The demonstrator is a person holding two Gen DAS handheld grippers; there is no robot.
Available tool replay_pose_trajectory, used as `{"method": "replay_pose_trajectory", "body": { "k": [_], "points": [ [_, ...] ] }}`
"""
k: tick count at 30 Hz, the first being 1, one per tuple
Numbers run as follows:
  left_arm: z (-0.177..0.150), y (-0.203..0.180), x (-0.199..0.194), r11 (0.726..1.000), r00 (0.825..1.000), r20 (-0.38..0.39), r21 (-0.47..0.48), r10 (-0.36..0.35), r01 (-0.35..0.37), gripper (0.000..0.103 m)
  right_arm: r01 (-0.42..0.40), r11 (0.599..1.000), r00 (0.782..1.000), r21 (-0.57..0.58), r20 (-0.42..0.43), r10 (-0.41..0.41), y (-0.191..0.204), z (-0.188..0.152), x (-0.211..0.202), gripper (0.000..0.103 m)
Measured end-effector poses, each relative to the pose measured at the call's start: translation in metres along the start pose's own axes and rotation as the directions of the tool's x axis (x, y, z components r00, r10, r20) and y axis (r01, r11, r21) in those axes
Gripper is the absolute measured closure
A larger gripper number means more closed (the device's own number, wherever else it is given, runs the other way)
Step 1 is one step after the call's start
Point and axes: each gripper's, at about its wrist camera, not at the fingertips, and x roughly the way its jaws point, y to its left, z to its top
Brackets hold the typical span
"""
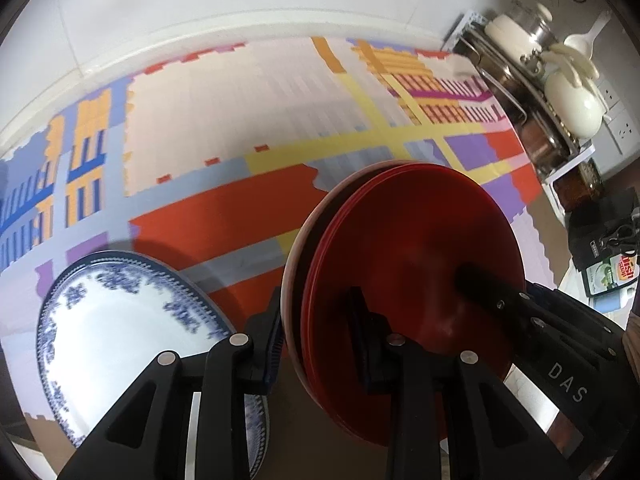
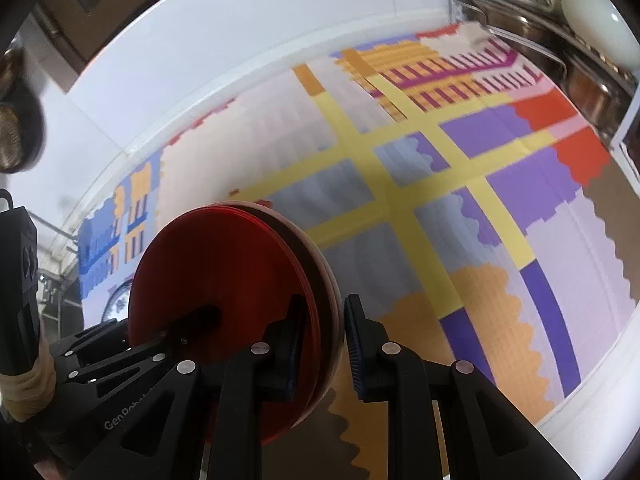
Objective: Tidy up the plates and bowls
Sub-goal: 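Carry the nested bowls with both grippers over the blue-and-white plates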
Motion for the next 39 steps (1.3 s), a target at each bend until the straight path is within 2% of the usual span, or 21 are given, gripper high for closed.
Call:
{"method": "replay_pose_trajectory", "body": {
  "k": [11, 21, 31, 39],
  "points": [
    [-0.023, 0.043, -0.047, 0.996, 0.996, 0.086, -0.089, 0.036, -0.028, 0.074, -0.037, 0.992, 0.998, -0.121, 0.043, 0.043, 0.055, -0.006, -0.022, 0.081],
    [-0.051, 0.093, -0.079, 0.978, 0.984, 0.132, -0.188, 0.119, -0.093, 0.074, -0.12, 0.967, 0.993, -0.223, -0.006, 0.121, 0.116, -0.018, -0.016, 0.081],
    [-0.081, 0.139, -0.087, 0.947, 0.977, 0.1, -0.283, 0.188, -0.153, 0.074, -0.183, 0.935, 0.982, -0.304, -0.092, 0.163, 0.167, -0.037, -0.001, 0.081],
    [-0.095, 0.159, -0.077, 0.935, 0.982, 0.049, -0.316, 0.184, -0.16, 0.074, -0.198, 0.923, 0.975, -0.33, -0.16, 0.152, 0.188, -0.048, 0.015, 0.081]
  ]
}}
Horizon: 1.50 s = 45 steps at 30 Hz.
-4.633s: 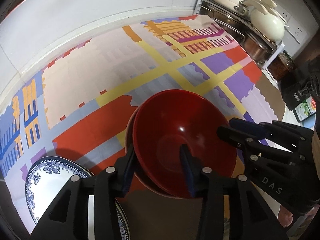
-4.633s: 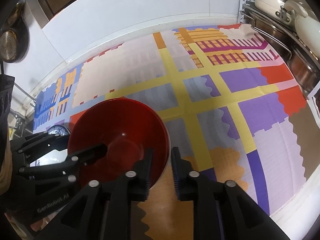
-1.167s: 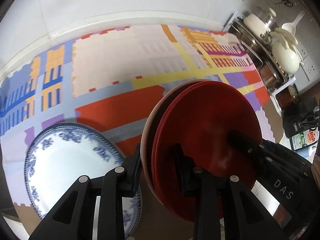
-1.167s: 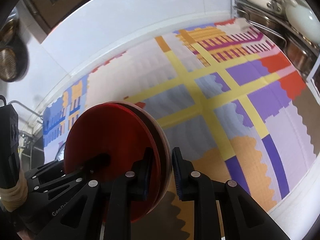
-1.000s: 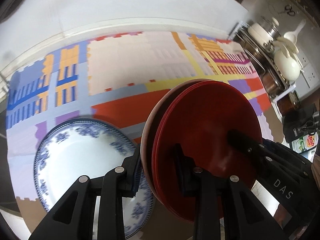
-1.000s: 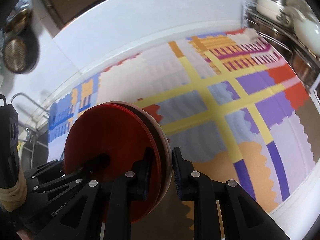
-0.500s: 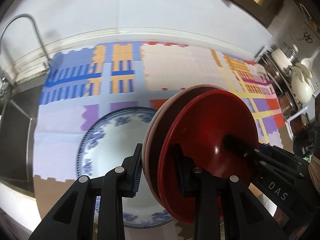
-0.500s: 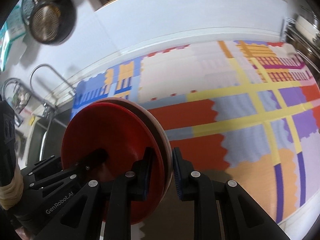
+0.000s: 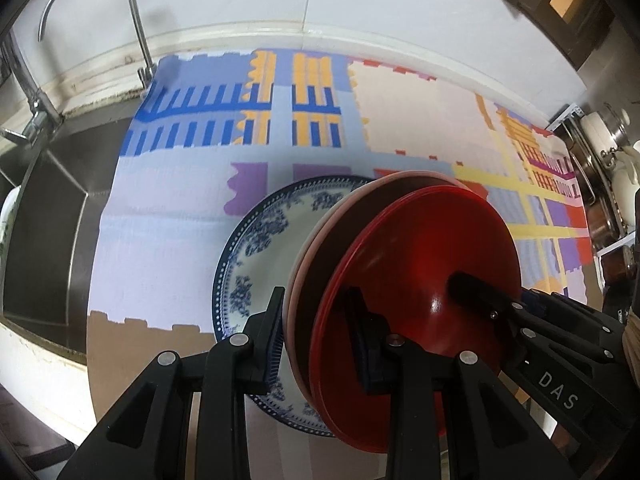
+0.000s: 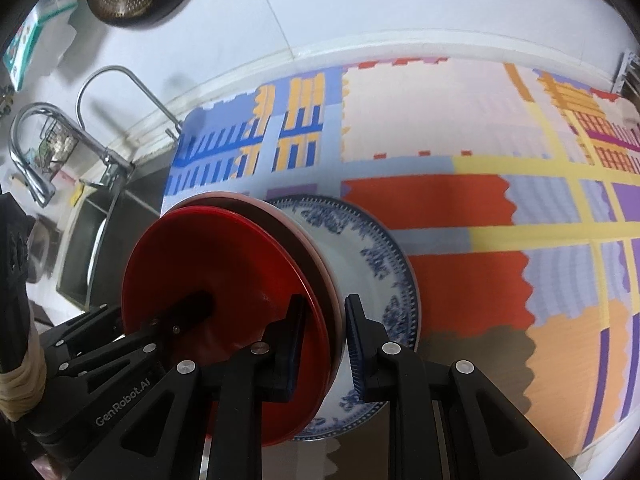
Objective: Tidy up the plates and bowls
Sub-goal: 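Carry the nested bowls with both grippers over the blue-and-white plates, then lower the nested bowls onto the plates and open both grippers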
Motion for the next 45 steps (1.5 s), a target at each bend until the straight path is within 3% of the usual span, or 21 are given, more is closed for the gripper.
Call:
{"method": "replay_pose_trajectory", "body": {
  "k": [15, 31, 36, 38, 41, 45],
  "points": [
    [0.001, 0.004, 0.021, 1.0, 0.998, -0.059, 0.003, -0.001, 0.001, 0.074, 0.012, 1.0, 0.996, 0.024, -0.091, -0.009, 0.0, 0.0, 0.024, 0.08],
    [0.009, 0.009, 0.034, 0.999, 0.995, -0.086, -0.003, -0.041, 0.041, 0.072, 0.029, 0.999, 0.998, -0.013, -0.063, -0.03, 0.001, 0.007, 0.029, 0.078],
    [0.011, 0.008, 0.026, 0.999, 0.999, -0.035, 0.023, -0.031, 0.032, 0.065, 0.022, 1.0, 0.999, -0.015, -0.046, -0.022, 0.003, 0.008, 0.029, 0.077],
    [0.011, 0.008, 0.019, 0.999, 1.0, -0.002, 0.038, -0.026, 0.026, 0.06, 0.009, 1.0, 1.0, -0.017, -0.028, -0.009, 0.004, 0.007, 0.026, 0.069],
    [0.01, 0.008, 0.002, 0.998, 0.997, 0.074, 0.055, -0.007, 0.003, 0.049, 0.011, 1.0, 1.0, -0.026, 0.018, -0.011, 0.008, 0.004, 0.015, 0.067],
    [0.007, 0.007, -0.022, 0.997, 0.982, 0.189, 0.069, 0.03, -0.043, 0.039, 0.055, 0.998, 0.993, -0.042, 0.109, -0.051, 0.012, -0.002, -0.008, 0.06]
  ]
}}
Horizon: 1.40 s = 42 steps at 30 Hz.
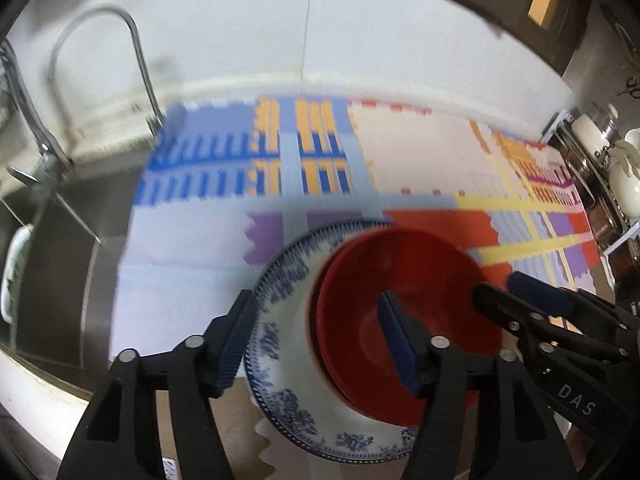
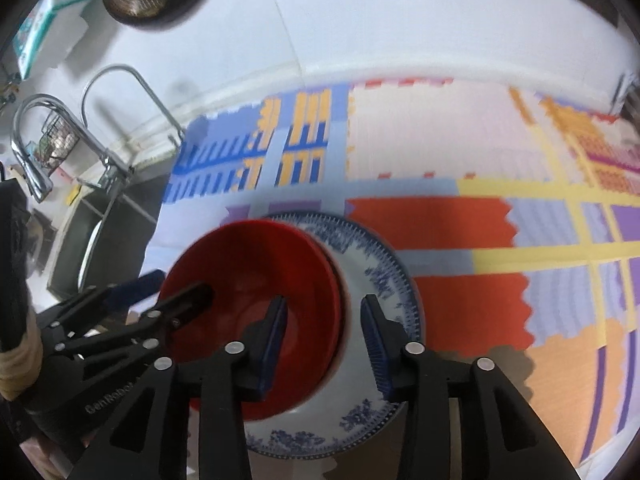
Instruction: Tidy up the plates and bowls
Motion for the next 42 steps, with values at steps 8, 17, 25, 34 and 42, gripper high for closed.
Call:
{"method": "replay_pose_trajectory", "body": {
  "k": [8, 17, 25, 34, 42],
  "points": [
    [-0.014, -0.012, -0.041, 0.999, 0.986, 0.166, 0.045, 0.011, -0.019, 0.027, 0.113, 0.994, 0.971, 0.003, 0.21, -0.111, -0.007, -0.019, -0.052, 0.034],
    [-0.062, -0.035, -0.094, 0.995, 0.934, 0.348, 0.021, 0.082, -0.095, 0.005, 0.161, 0.986, 0.936, -0.032, 0.321, -0.142, -0.016, -0.058, -0.098, 0.029],
    [-0.121, -0.061, -0.138, 0.987, 0.889, 0.437, 0.023, 0.133, -0.159, 0.0, 0.174, 0.984, 0.908, -0.025, 0.392, -0.151, -0.029, -0.113, -0.142, 0.021],
    [-0.186, -0.083, -0.186, 0.981, 0.853, 0.493, -0.005, 0.171, -0.194, 0.0, 0.17, 0.985, 0.882, -0.038, 0.452, -0.135, -0.035, -0.183, -0.189, 0.016],
    [-0.223, -0.095, -0.225, 0.979, 0.839, 0.516, 0.011, 0.17, -0.205, 0.0, 0.171, 0.984, 0.868, -0.041, 0.48, -0.131, -0.034, -0.232, -0.23, 0.015]
  ]
}}
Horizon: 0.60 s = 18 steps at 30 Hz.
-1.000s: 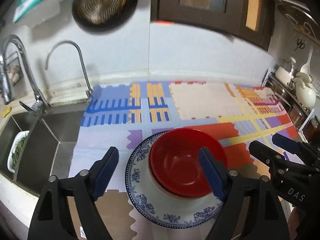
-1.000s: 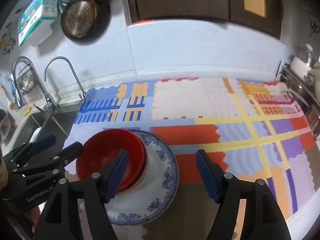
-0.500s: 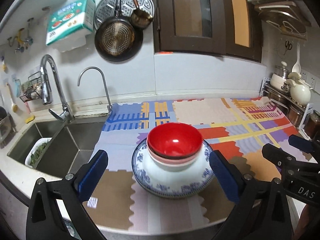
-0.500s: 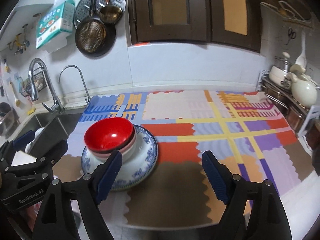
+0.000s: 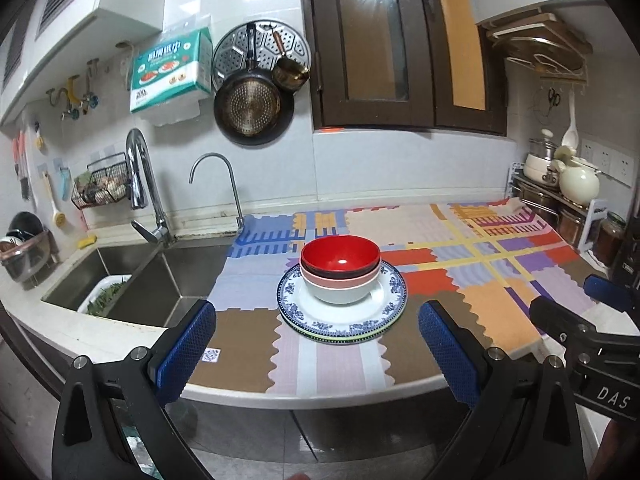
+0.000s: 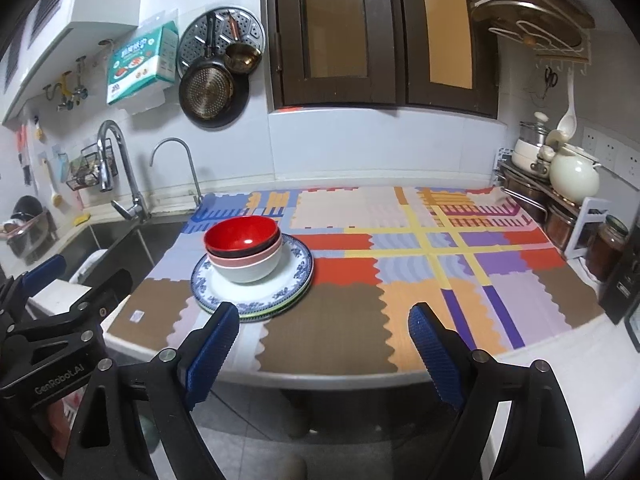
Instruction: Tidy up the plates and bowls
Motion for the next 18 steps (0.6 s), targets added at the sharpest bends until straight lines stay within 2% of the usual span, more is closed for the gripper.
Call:
{"method": "replay_pose_trajectory", "body": {
  "k": [8, 18],
  "points": [
    [-0.01, 0.005, -0.03, 1.0, 1.0, 0.011, 0.008, -0.013, 0.012, 0.0, 0.01, 1.0, 0.999, 0.017, 0.03, -0.01, 0.001, -0.013, -0.036, 0.014],
    [-0.017, 0.011, -0.046, 0.999, 0.999, 0.022, 0.023, -0.033, 0.033, 0.0, 0.026, 1.0, 0.999, 0.017, 0.042, -0.026, 0.01, -0.023, -0.056, 0.014]
  ]
}}
